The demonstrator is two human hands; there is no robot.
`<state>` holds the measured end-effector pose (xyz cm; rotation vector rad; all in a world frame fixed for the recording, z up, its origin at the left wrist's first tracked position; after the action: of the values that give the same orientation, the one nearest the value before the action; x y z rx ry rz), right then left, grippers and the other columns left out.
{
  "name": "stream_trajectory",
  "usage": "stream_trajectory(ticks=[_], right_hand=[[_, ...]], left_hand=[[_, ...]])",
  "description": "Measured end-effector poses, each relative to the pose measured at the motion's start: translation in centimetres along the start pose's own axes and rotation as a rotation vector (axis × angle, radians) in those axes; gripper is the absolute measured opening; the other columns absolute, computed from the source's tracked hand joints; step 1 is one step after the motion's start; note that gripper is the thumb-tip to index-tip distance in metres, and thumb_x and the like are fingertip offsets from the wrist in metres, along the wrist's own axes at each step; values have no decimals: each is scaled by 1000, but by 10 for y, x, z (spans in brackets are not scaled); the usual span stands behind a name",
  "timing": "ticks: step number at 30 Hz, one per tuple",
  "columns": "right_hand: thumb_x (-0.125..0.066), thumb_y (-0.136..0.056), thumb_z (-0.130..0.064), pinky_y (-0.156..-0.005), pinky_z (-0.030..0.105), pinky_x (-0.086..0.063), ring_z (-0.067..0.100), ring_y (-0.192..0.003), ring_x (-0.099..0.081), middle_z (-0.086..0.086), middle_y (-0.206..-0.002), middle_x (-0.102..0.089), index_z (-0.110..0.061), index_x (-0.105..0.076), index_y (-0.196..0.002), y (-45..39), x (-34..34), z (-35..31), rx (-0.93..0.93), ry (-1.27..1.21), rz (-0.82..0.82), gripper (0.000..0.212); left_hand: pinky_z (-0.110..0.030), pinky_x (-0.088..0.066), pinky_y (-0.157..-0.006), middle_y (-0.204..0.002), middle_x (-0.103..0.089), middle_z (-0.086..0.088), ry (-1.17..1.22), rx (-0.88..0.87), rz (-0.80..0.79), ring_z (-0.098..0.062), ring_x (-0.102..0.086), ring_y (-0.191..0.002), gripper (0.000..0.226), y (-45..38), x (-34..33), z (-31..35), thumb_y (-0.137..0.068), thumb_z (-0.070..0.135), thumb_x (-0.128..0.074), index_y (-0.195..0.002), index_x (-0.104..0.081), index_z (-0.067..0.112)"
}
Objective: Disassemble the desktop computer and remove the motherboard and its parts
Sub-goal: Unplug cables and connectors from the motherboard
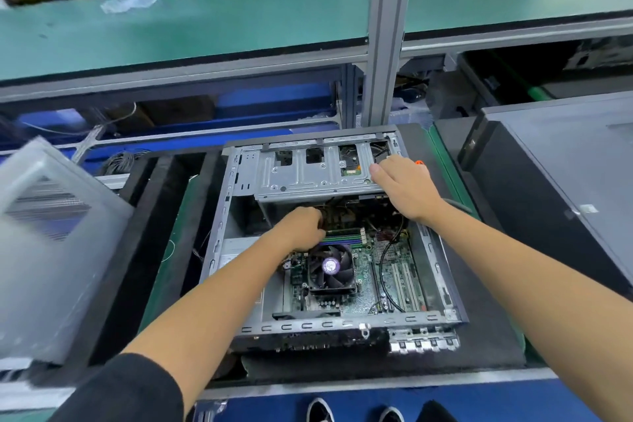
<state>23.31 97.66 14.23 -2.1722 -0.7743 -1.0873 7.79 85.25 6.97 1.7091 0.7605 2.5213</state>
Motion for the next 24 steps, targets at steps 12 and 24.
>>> stream_trajectory(ticks=[12, 24], right_hand=[[-22, -94, -55, -56, 26, -22, 11, -61, -38, 1, -62, -36, -13, -31, -59, -1, -2, 7, 21, 5, 25, 55], [-23, -94, -54, -56, 28, -18, 8, -61, -36, -4, -63, -32, -18, -27, -59, -2, -2, 9, 3, -26, 2, 50]], left_hand=[[-34, -44, -67, -95, -66, -16, -75, 221, 252, -34, -63, -90, 18, -14, -6, 4, -92, 16, -53, -100, -61, 2], [-28, -34, -53, -57, -42, -3, 25, 312, 220, -21, -43, -55, 39, -19, -4, -5, -93, 17, -50, -55, -39, 10]])
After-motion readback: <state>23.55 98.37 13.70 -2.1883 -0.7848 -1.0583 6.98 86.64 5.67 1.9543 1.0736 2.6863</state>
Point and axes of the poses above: each hand's wrist, its own y-axis away from the middle knuckle, its own x-axis out of the back of the hand, z = x × y, the point moved 5 cm from there along -y, towards the middle knuckle
